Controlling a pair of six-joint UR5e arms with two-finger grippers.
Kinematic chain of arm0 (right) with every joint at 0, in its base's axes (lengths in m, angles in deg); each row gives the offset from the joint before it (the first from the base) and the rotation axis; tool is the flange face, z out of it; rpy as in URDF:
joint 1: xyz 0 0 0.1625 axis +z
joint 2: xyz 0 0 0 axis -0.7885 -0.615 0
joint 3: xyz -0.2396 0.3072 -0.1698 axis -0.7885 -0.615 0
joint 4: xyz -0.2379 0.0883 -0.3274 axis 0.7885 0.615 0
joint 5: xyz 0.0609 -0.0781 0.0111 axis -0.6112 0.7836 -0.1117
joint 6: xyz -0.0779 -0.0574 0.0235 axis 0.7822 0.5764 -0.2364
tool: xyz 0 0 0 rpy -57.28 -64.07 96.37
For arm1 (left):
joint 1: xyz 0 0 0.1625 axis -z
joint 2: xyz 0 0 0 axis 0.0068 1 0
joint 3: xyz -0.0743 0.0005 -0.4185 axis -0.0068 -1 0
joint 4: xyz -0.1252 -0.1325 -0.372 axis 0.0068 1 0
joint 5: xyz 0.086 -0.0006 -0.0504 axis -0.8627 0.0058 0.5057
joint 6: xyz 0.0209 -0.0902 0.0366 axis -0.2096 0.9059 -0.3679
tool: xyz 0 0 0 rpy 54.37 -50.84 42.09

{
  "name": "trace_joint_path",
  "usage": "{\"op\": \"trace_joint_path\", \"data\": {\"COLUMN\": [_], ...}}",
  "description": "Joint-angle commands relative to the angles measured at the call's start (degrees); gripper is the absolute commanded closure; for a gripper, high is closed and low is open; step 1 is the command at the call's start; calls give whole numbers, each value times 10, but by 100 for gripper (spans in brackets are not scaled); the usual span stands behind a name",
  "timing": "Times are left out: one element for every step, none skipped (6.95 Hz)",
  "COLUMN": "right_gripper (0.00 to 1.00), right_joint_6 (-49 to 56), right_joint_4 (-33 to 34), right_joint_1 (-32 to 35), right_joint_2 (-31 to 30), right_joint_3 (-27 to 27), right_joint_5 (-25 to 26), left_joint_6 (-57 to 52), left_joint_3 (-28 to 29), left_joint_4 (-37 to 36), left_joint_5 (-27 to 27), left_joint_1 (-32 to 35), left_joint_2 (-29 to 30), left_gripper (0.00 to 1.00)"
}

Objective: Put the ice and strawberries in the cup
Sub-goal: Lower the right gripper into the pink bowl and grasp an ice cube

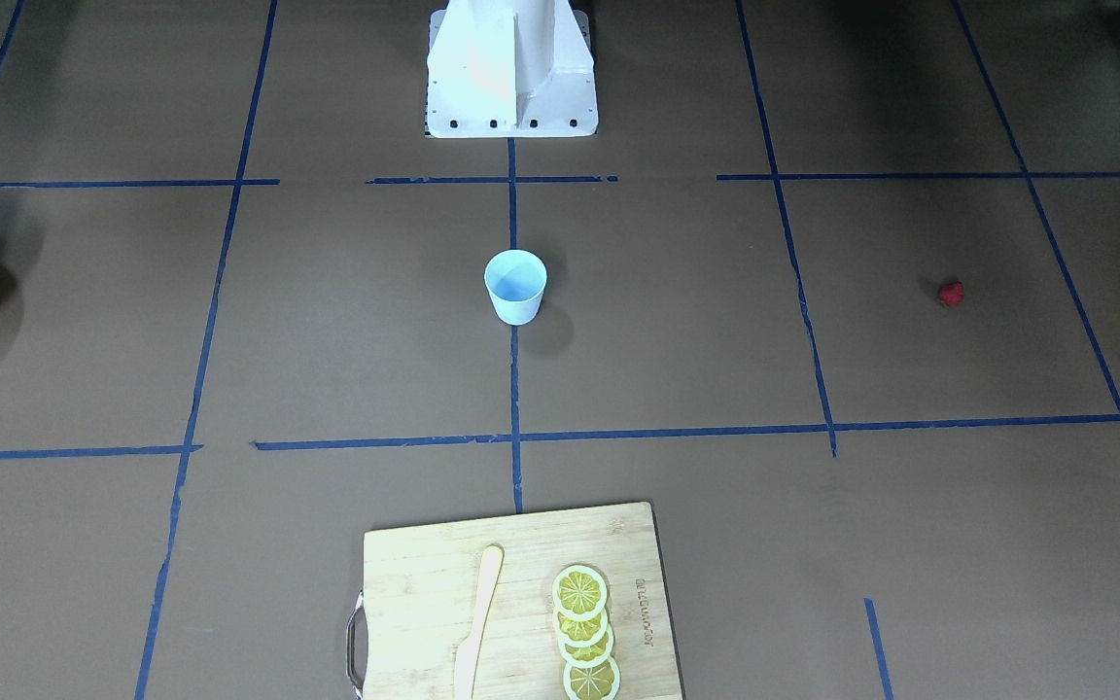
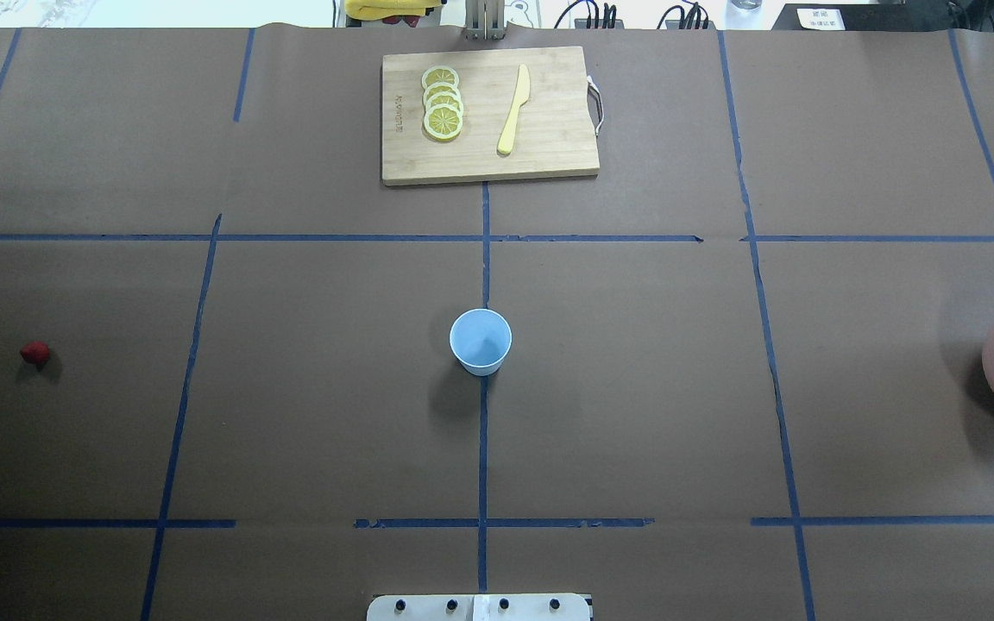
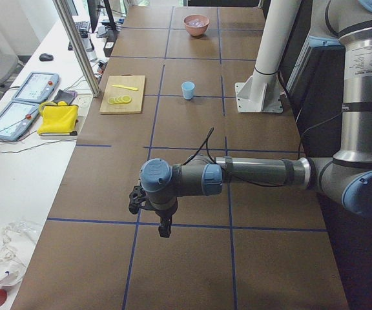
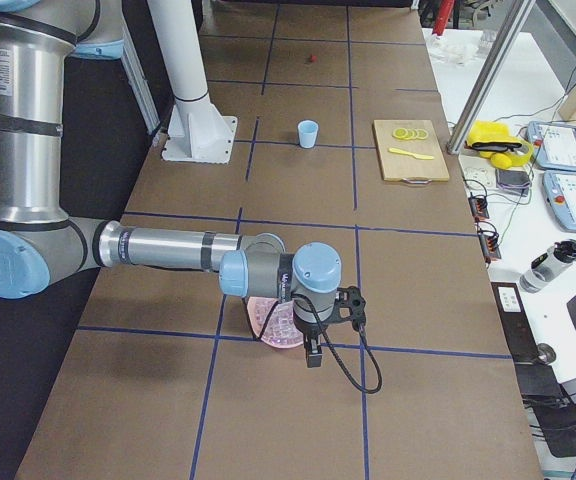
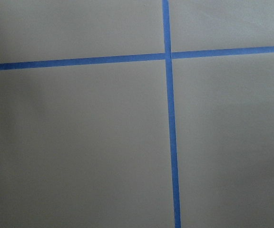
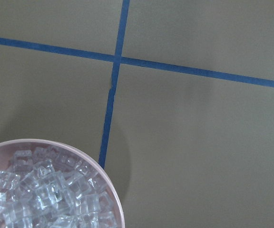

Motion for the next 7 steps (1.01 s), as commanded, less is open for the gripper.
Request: {"op": "trace_joint_path", "data": {"right_gripper": [1, 1, 1, 1, 1, 1, 1], "right_joint_6": [0, 0, -1, -1, -2, -2, -1], "right_joint_4": [1, 0, 0, -1, 1, 1, 1], "right_joint_1": [0, 0, 0, 0, 0, 0, 0], "right_joint_2": [0, 0, 0, 3, 0, 0, -5], "right_joint_3": [0, 0, 1, 10, 18, 14, 16], "right_joint_5": [0, -1, -1, 0, 0, -2, -1], "left_joint_6": [-1, -1, 0, 0, 0, 0, 0], "left_joint_3": [-1, -1, -2, -2, -3, -5, -5], "left_joint_4": [0, 0, 0, 0, 0, 0, 0], "left_joint_5": [0, 0, 1, 1, 1, 1, 1], "left_joint_1": [-1, -1, -2, -1, -2, -1, -2], "left_joint_2": [0, 0, 0, 0, 0, -1, 0], "left_gripper": [0, 0, 0, 0, 0, 0, 0]}}
